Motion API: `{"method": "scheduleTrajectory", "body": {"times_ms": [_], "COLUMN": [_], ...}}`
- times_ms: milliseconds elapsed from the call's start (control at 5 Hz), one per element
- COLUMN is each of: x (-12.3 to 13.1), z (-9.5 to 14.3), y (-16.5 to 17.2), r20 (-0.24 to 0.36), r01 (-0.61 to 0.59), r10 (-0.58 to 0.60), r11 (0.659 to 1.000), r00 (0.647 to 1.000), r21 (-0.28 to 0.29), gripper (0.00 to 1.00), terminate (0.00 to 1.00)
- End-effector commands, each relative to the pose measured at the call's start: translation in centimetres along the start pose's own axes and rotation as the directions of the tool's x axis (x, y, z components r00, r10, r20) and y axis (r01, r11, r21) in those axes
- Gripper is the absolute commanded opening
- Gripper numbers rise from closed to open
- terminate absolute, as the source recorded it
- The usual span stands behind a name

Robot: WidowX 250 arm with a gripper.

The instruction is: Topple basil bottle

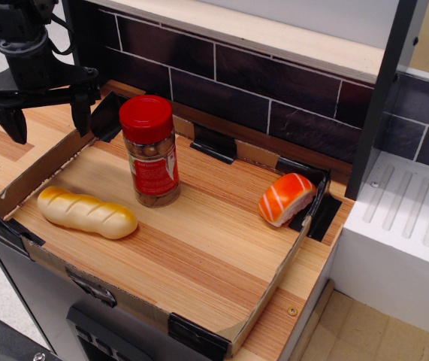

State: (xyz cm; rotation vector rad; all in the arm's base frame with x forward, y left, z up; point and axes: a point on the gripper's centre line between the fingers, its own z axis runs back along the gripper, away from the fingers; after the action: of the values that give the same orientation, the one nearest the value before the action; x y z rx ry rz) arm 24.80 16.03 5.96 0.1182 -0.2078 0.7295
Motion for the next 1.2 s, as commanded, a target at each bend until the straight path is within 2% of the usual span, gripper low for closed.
{"method": "scheduleTrajectory", "body": {"times_ms": [0,200,400,600,800,1000], "x": [0.0,0.4,1.1,1.9,1.5,0.7], "z": [0.0,0.5,1.0,1.7,2.3,3.0], "y": [0.0,-1.5,-2.9,-3.9,-5.6,-6.5], "r20": [0.000,-0.014,-0.023,0.017,0.041,0.017], "r01": [0.000,-0.261,-0.492,-0.683,-0.749,-0.768], "r10": [0.000,0.261,0.492,0.683,0.748,0.768], "r11": [1.000,0.964,0.870,0.730,0.662,0.639], "r00": [1.000,0.965,0.870,0.730,0.662,0.640], "r21": [0.000,-0.043,-0.011,-0.007,0.023,0.047], "gripper": [1.00,1.00,1.00,1.00,1.00,1.00], "terminate": [0.00,0.00,0.00,0.00,0.00,0.00]}}
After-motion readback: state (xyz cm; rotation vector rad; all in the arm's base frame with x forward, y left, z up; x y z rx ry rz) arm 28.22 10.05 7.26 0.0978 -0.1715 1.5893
